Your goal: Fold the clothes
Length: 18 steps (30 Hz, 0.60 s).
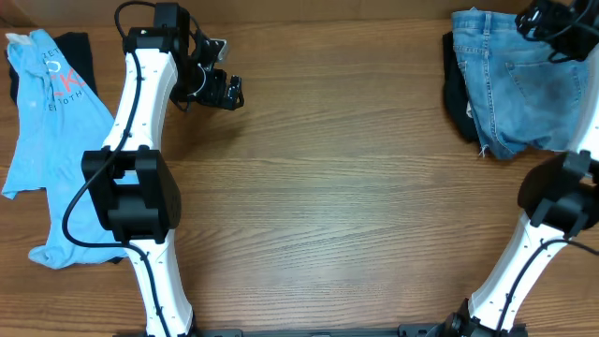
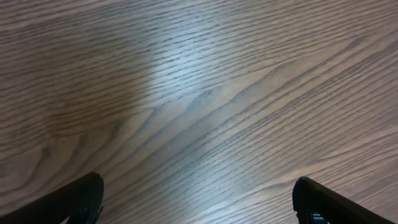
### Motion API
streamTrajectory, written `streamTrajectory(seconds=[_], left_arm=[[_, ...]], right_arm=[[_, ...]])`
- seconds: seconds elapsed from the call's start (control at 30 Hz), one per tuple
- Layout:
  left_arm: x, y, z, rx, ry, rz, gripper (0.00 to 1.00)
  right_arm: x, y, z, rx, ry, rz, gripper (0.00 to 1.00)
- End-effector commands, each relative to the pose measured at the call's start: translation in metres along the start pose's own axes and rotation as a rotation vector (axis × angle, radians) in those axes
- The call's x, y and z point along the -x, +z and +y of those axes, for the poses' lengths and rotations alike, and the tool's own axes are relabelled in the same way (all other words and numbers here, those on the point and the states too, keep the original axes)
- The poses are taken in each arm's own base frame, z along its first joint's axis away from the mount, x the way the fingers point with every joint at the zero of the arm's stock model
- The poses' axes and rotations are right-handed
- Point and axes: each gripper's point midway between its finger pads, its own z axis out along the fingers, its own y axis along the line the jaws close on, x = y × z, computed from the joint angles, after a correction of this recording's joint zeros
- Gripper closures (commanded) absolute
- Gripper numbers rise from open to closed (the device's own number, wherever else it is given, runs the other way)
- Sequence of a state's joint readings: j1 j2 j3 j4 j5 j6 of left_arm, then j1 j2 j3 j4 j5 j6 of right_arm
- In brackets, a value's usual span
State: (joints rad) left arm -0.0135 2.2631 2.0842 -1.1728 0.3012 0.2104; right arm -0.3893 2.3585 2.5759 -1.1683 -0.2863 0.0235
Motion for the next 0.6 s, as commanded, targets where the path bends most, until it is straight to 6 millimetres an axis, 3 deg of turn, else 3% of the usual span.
streamTrajectory(seconds=[0.0,0.1,0.23,0.43,0.53,0.57], left_arm=[[0.007,-0.005,0.0,0.026,0.005,-0.019,0.0],[0.006,-0.005,0.0,0.026,0.005,-0.018,0.0],[0.007,-0.005,0.0,0.026,0.005,-0.019,0.0],[0.006,-0.005,0.0,0.026,0.005,-0.018,0.0],[0.007,-0.005,0.0,0.026,0.005,-0.019,0.0],[0.007,-0.005,0.0,0.026,0.005,-0.019,0.0]], right_arm=[[0.006,-0.093,0.087,0.145,-0.084,-0.054,0.0],[-0.046,-0.104,0.14,0.204,-0.123,0.116,0.0],[-0.114,-0.109,0.196,0.251,-0.193,0.336,0.0],[-0.175,-0.123,0.29,0.363,-0.174,0.477,0.0],[-0.223,-0.147,0.35,0.501,-0.253,0.578,0.0],[-0.234,-0.152,0.36,0.515,-0.283,0.592,0.0]])
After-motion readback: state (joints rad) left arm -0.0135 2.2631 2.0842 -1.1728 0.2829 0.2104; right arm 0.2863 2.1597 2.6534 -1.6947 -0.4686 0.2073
